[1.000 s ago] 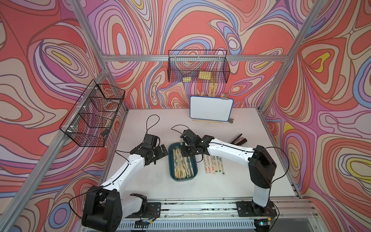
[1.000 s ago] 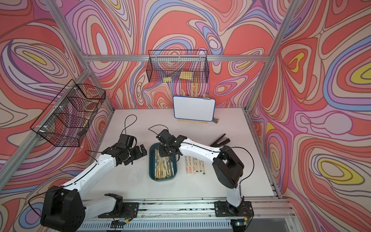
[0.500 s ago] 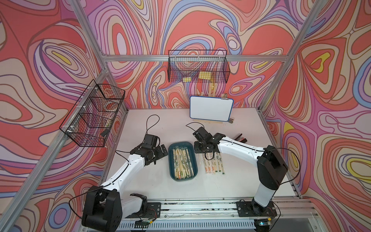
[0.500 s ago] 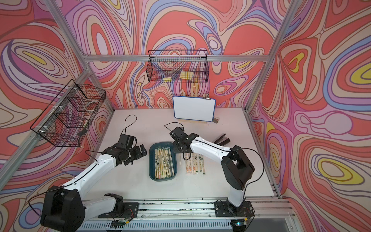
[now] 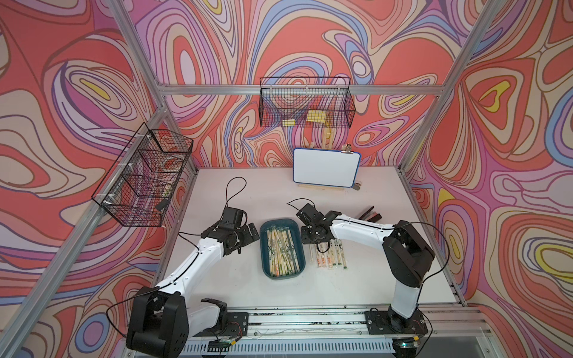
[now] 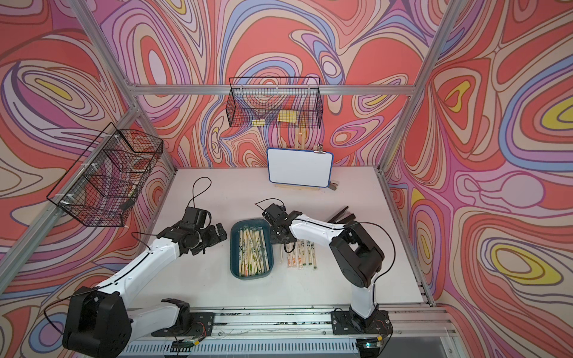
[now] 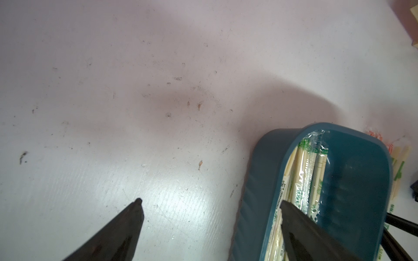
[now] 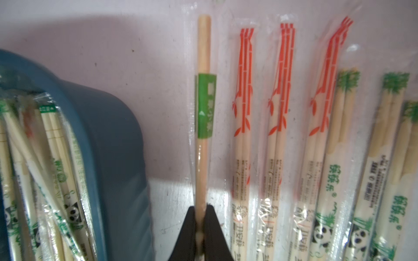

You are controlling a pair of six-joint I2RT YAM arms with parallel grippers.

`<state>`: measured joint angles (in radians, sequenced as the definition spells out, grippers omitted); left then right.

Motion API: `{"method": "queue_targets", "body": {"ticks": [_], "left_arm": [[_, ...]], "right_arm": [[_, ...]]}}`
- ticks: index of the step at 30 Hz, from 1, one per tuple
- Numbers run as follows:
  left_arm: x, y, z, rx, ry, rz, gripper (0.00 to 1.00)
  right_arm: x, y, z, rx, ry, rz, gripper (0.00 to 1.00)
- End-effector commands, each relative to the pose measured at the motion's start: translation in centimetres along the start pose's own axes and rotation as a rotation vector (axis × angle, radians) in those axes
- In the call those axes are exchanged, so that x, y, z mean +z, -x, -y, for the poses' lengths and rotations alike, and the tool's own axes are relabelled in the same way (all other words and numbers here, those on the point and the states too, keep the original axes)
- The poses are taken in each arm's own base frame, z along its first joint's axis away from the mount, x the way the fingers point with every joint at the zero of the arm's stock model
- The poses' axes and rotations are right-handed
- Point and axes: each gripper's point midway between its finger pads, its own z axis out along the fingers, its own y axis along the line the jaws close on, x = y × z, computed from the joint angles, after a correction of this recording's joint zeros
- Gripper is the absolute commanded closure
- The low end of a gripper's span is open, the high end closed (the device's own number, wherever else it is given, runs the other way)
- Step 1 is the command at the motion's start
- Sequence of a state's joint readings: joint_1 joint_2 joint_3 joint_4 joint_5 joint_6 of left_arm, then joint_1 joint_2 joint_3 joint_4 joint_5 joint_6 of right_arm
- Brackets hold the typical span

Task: Take the paired disposable chopsticks out of the storage box
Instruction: Place the paired disposable chopsticks at the center of the board.

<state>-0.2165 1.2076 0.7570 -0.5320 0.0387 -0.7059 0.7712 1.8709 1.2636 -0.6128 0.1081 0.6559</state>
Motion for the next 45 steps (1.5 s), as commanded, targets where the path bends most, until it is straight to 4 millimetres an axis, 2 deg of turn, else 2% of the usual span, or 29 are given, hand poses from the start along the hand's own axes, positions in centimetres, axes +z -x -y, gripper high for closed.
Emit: {"method": "queue_targets", "body": {"ticks": [1,6,13,21,27,35,40,45], "left_arm": [[-0.2,0.1,0.2,0.013,0.003,-0.001,0.0],[-0.1,0.1,0.1,0.011,0.004,-0.001,0.0],[-0.1,0.0,0.0,0.012,0.006,0.0,0.0],[-0.2,0.0,0.0,0.013,0.007,0.002,0.0],[-0.4,0.2,0.0,0.018,0.006,0.008,0.0],[-0.5,0.3,0.2,0.029,-0.002,0.011,0.0],[-0.6,0.6,0.5,0.03,-0.008,0.011,0.0],[-0.8,0.7,0.6,0.027,-0.013,0.018,0.0]], "right_arm": [[1.3,-0.8,0.9,0.003,-0.035,-0.02,0.91],[1.7,-1.1,1.1,-0.003,-0.046,-0.032,0.87],[1.2,-1.2,1.3,0.002,-0.045,-0.03,0.73],[-0.2,-1.6,0.9,0.024,-0.002,-0.03,0.71],[-0.8,-3.1,-1.1,0.009,0.041,-0.048,0.71],[-1.6,-4.4,-5.9,-0.029,0.111,-0.051,0.71],[-2.6,-3.4,-5.5,-0.03,0.085,-0.012,0.71],[-4.8,-2.0,-5.9,-0.046,0.097,0.036,0.71]]}}
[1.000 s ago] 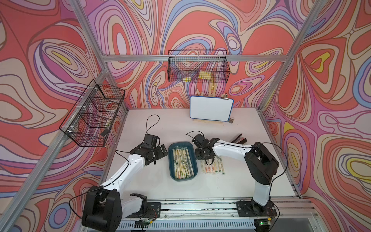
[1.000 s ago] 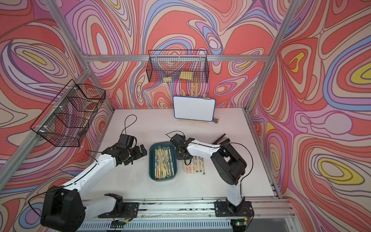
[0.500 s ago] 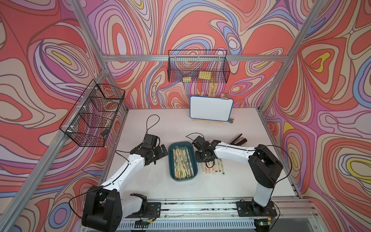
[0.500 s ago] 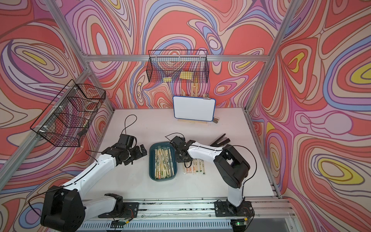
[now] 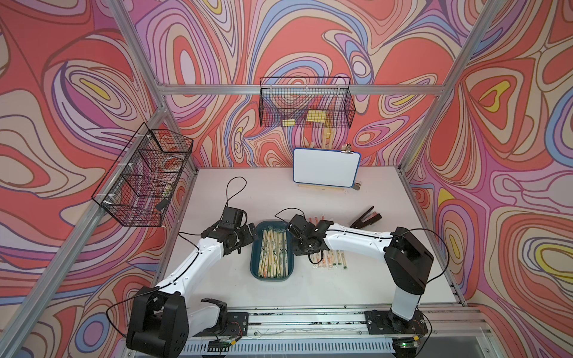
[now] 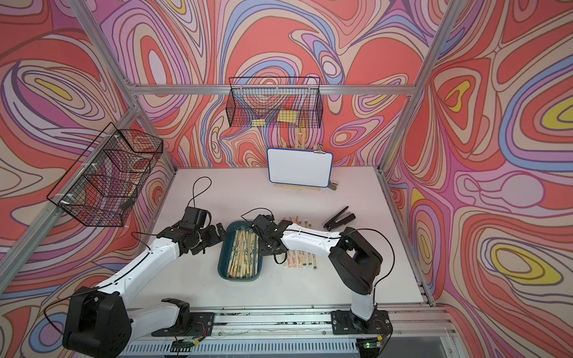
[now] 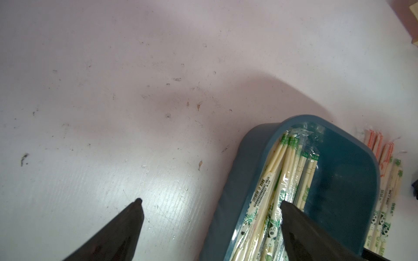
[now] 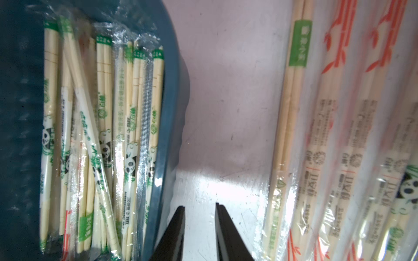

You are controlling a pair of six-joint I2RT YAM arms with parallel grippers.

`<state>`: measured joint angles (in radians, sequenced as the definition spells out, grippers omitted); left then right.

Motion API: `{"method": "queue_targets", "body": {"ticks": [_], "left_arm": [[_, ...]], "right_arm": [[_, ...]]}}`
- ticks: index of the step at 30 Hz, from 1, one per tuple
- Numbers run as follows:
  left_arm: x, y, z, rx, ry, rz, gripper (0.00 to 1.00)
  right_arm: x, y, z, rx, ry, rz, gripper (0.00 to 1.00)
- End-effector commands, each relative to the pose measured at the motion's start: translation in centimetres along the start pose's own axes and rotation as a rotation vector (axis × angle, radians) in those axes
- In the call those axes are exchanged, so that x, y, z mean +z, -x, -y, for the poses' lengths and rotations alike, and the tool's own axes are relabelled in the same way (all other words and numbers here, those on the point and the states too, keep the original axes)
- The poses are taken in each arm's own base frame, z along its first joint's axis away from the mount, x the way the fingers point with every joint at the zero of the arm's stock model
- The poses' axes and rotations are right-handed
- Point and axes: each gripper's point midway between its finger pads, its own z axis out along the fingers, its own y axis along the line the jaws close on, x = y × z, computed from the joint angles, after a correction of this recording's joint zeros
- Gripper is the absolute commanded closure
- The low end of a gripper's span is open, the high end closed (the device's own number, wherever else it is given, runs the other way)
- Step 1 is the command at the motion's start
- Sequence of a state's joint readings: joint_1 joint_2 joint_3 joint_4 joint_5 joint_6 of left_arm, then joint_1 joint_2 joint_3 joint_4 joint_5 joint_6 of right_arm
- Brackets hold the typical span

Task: Take the paired disposable chopsticks out of the storage box
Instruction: Place the paired disposable chopsticks at the center of the board, then pick up the paired disposable chopsticks from the storage box.

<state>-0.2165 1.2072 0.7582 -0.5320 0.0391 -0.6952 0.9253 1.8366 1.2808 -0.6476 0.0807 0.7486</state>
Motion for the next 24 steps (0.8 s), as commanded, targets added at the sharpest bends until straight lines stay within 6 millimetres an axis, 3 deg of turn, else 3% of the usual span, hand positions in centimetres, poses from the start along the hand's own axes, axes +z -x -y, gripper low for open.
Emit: {"method": "queue_targets", "body": {"ticks": [1,8,15,24], "left_arm": [[-0.8,0.6,0.5,0.014,-0.011,0.019,0.0],[-0.5,0.3,-0.6,-0.023,0.028,0.02,0.0],[-0.9,1.2,-1.9,-0.05,0.064,0.039,0.0],[-0.6,1.7,-2.5,-0.075,0.068,0.031,0.0]], "right_arm": [[-3.0,2.2,-0.8,-0.001,0.025,0.078,0.71],[-4.7,4.9,-4.3,-0.02,0.135,0.131,0.71],[-2.5,5.5,-7.3,-0.049,0.161,0.105,0.71],[0.6,4.6,-8.4,-0.065,0.137,0.05,0.71]]}}
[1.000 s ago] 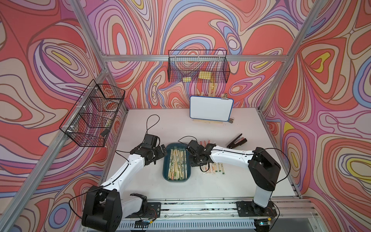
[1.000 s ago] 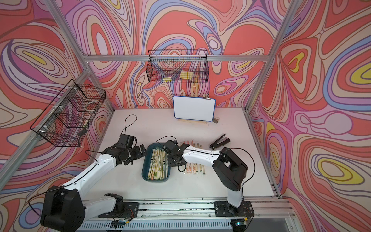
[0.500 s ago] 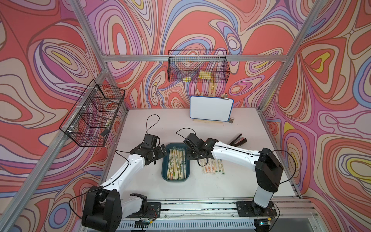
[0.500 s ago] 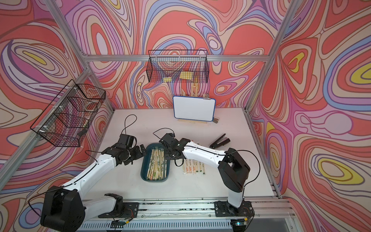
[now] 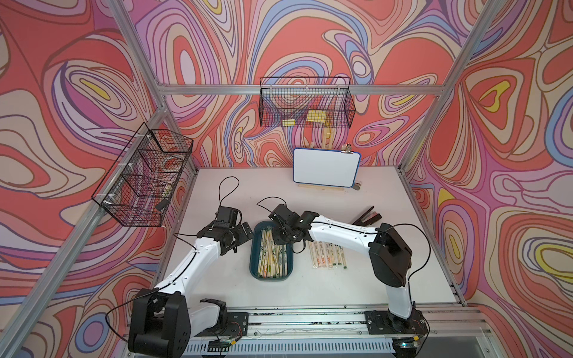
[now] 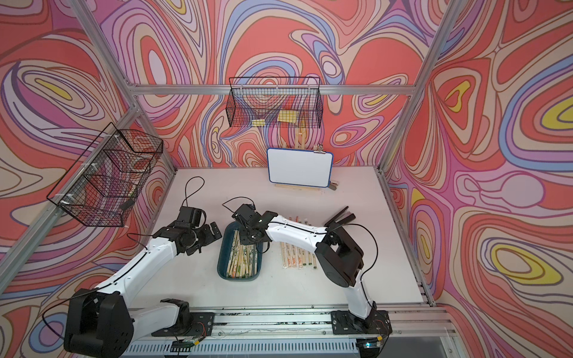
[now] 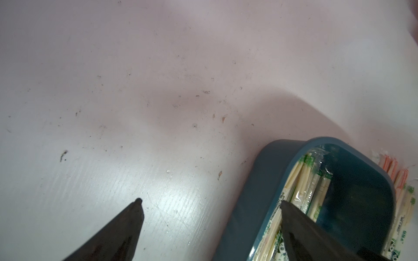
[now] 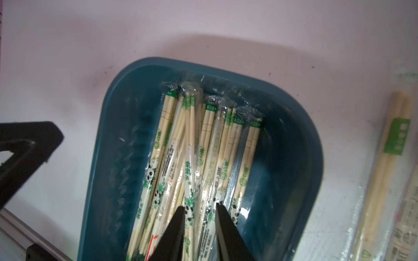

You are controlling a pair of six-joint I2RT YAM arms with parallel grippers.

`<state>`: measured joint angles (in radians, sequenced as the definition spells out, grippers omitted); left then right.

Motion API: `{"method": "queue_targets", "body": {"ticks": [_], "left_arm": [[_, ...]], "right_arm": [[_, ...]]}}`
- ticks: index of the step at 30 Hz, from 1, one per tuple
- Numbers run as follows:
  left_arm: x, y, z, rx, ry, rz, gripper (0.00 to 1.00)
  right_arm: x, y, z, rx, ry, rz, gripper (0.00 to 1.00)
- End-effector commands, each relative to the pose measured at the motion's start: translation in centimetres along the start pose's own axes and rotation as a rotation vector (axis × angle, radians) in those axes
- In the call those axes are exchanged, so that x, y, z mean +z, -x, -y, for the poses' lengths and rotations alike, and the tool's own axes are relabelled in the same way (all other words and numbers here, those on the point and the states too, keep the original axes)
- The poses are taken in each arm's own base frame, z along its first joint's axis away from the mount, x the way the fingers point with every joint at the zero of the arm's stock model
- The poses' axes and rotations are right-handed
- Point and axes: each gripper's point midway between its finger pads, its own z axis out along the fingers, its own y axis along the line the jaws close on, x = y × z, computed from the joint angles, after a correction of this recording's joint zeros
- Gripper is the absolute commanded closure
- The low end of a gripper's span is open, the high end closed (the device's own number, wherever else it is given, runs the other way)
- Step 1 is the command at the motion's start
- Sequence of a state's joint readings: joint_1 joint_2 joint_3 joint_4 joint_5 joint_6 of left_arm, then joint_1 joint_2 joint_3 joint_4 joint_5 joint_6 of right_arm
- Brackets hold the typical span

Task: Take the paired disposable chopsticks out of the storage box
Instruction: Pick up the paired disposable chopsticks from the storage box.

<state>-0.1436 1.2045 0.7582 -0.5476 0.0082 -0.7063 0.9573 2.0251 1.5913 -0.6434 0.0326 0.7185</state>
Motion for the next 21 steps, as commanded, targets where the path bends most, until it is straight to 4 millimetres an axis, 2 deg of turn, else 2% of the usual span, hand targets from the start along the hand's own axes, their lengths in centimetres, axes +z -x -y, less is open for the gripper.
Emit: {"method": "queue_targets", "body": {"ticks": [1,5,14,21], "left_arm": [[-0.4,0.5,-0.2,-0.003,0.006,-0.001,0.0],[-0.3,0.5,-0.3,-0.014,0.004,-0.004,0.0],[-0.3,0.6,-0.4,-0.015,0.002,-0.004,0.0],[-0.3,0.4,-0.2,-0.018,-0.011,-0.008,0.0]], "right_arm": [[0.5,-0.2,-0.7,-0.015,0.003,-0.01,0.71],[1.7,-1.0,-0.9,-0.019,-0.007,-0.037,0.71],[3.3,-1.4,-1.5,-0.027,-0.004,-0.064,0.71],[4.5,-1.9,-1.3,-0.024,-0.012,-0.083,0.72]]}}
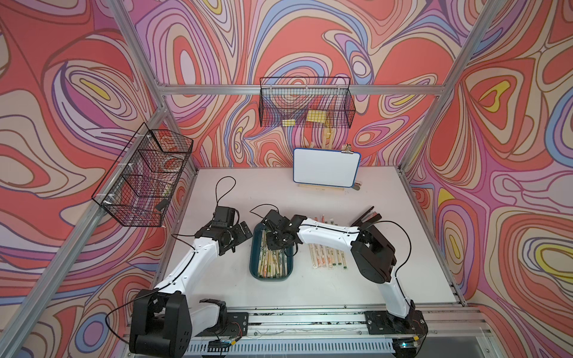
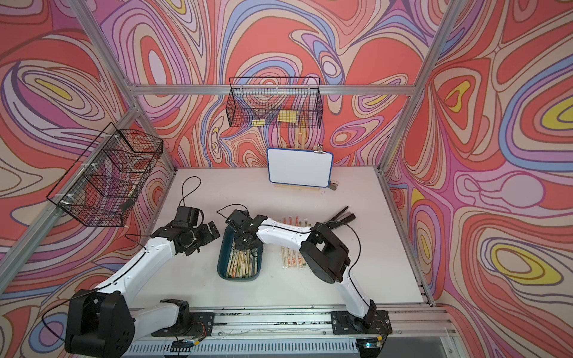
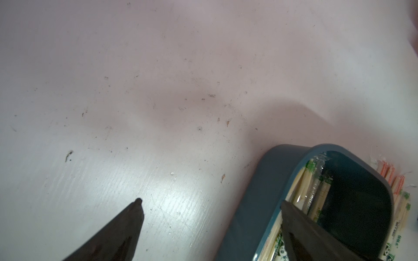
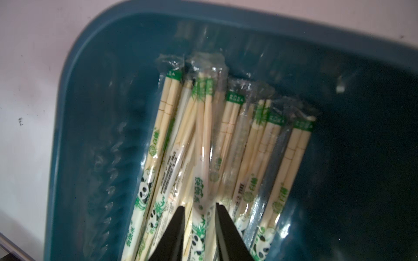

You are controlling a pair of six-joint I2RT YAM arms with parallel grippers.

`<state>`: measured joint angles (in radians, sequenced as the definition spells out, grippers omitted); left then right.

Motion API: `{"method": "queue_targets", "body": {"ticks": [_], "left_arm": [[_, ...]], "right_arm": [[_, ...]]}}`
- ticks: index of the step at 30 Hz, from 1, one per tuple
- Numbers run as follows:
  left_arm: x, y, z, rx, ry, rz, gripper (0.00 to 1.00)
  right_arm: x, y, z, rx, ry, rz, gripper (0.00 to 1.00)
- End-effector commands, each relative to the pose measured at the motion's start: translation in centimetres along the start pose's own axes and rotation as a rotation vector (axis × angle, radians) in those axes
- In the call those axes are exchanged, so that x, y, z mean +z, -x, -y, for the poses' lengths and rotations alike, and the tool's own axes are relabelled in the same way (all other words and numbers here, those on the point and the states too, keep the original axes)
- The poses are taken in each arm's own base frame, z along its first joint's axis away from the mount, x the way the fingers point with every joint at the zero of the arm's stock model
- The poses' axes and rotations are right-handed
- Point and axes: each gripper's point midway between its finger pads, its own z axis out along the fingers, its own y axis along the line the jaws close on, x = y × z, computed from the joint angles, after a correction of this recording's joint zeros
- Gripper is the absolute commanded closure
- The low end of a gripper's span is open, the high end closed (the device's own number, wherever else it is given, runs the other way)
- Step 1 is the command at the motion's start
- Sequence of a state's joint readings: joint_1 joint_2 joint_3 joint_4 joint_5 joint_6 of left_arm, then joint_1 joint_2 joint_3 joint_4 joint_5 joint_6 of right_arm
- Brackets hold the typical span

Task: Take the paired disposable chopsticks out of the storage box
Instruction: Pick up the paired disposable chopsticks from the storage box.

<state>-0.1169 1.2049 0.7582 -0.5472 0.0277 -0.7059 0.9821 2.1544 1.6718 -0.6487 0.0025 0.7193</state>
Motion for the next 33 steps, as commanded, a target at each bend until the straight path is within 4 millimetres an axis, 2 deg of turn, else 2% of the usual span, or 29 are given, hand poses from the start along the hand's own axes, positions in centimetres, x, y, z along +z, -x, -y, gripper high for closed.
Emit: {"method": "queue_targets", "body": {"ticks": [1,7,13,26,29,33], "left_arm": [[-0.3,0.2,0.1,0.005,-0.006,-0.003,0.0],[-0.2,0.1,0.1,0.003,-0.008,-0.005,0.0],[-0.1,-0.1,0.1,-0.002,-0.013,-0.009,0.0],[0.0,-0.2,0.3,-0.003,-0.022,-0.018,0.0],[-0.1,-0.3,0.3,-0.004,-0.026,-0.019,0.0],[-0.1,-0.3,0.4,-0.007,-0.03,-0.019,0.0]], "right_arm": [[1.0,-0.4,-0.1,-0.004,-0.006,-0.018,0.72],[1.7,-0.7,0.0,-0.004,-0.008,-0.03,0.77],[1.4,-0.7,-0.2,-0.008,0.001,-0.028,0.89],[-2.3,0.4,-0.2,-0.007,0.016,0.041,0.91],[-2.3,0.5,-0.3,-0.012,0.018,0.045,0.9],[-1.2,0.3,-0.2,-0.014,0.011,0.034,0.89]]}}
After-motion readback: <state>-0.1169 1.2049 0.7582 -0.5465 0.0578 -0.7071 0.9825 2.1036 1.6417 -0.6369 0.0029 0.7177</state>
